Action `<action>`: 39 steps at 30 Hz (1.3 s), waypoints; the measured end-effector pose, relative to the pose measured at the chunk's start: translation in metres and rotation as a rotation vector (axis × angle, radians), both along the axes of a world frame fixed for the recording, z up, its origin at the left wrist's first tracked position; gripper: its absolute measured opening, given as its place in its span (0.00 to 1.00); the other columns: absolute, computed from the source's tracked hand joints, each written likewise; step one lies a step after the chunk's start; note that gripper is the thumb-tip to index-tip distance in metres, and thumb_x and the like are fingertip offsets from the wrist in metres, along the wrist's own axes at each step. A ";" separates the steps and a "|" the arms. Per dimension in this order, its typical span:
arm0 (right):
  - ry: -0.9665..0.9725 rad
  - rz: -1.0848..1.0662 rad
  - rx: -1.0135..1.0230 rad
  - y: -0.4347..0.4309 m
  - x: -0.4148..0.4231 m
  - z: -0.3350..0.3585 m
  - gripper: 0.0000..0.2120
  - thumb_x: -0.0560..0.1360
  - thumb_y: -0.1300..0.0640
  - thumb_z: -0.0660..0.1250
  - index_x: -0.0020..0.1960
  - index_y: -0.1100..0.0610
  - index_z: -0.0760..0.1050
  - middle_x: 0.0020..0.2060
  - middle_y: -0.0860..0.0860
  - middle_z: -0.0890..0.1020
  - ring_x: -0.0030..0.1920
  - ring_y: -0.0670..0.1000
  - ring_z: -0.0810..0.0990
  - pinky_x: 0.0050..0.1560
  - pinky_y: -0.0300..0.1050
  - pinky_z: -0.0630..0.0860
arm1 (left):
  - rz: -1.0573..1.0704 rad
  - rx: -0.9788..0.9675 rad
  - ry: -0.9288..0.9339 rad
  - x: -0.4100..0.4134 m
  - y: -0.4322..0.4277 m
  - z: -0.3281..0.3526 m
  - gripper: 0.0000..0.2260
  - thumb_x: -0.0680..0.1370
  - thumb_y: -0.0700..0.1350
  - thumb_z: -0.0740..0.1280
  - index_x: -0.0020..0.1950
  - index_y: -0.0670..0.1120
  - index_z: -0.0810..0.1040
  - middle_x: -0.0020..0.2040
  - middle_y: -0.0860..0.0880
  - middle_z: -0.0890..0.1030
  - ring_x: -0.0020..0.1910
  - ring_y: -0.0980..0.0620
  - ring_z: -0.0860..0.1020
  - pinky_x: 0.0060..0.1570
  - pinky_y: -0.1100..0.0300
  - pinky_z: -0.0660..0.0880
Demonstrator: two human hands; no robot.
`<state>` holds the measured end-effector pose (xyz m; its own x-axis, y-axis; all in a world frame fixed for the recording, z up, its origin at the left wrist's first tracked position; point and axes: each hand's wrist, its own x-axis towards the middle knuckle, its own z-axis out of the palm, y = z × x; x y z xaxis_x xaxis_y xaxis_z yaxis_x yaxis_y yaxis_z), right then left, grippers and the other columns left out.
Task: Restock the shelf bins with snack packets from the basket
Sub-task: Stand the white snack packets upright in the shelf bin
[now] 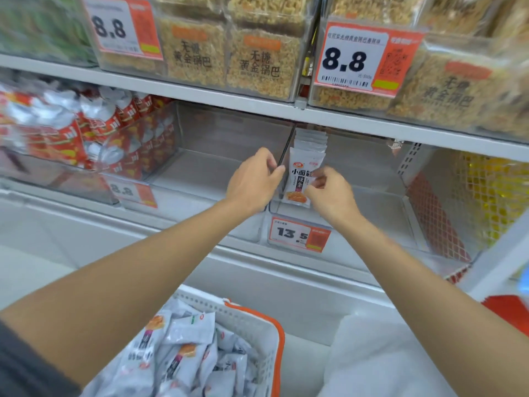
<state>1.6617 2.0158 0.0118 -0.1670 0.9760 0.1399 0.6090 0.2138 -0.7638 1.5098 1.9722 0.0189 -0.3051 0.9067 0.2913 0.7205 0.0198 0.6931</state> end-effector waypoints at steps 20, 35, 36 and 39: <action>-0.696 0.859 -0.324 -0.171 -0.061 -0.224 0.22 0.76 0.59 0.65 0.68 0.55 0.67 0.59 0.55 0.75 0.59 0.57 0.76 0.51 0.47 0.74 | -0.108 -0.998 0.458 -0.067 -0.182 -0.122 0.12 0.76 0.47 0.65 0.58 0.48 0.76 0.60 0.50 0.77 0.59 0.48 0.76 0.59 0.53 0.74; -0.509 0.737 0.108 -0.155 -0.071 -0.190 0.14 0.79 0.51 0.65 0.44 0.59 0.82 0.43 0.53 0.74 0.48 0.54 0.73 0.46 0.49 0.73 | -0.207 -1.176 0.517 -0.080 -0.184 -0.122 0.19 0.74 0.45 0.70 0.64 0.45 0.74 0.59 0.48 0.78 0.57 0.48 0.77 0.56 0.55 0.75; -0.465 0.664 0.090 -0.154 -0.067 -0.174 0.14 0.78 0.51 0.65 0.42 0.60 0.81 0.42 0.54 0.76 0.46 0.53 0.72 0.44 0.48 0.72 | -0.218 -1.182 0.513 -0.079 -0.185 -0.119 0.20 0.74 0.47 0.70 0.65 0.44 0.74 0.59 0.48 0.78 0.59 0.48 0.77 0.57 0.56 0.75; -0.206 0.385 -0.127 -0.149 -0.054 -0.138 0.20 0.77 0.53 0.65 0.35 0.68 0.74 0.30 0.58 0.73 0.33 0.54 0.71 0.36 0.48 0.68 | -0.283 -1.143 0.359 -0.068 -0.192 -0.108 0.32 0.75 0.56 0.70 0.74 0.42 0.66 0.68 0.46 0.72 0.68 0.48 0.71 0.61 0.59 0.68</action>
<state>1.6081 1.8666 -0.1258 -0.5329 0.8446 -0.0510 0.6456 0.3670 -0.6697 1.4415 1.7800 -0.0890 -0.1226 0.7168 -0.6865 0.9444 0.2970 0.1414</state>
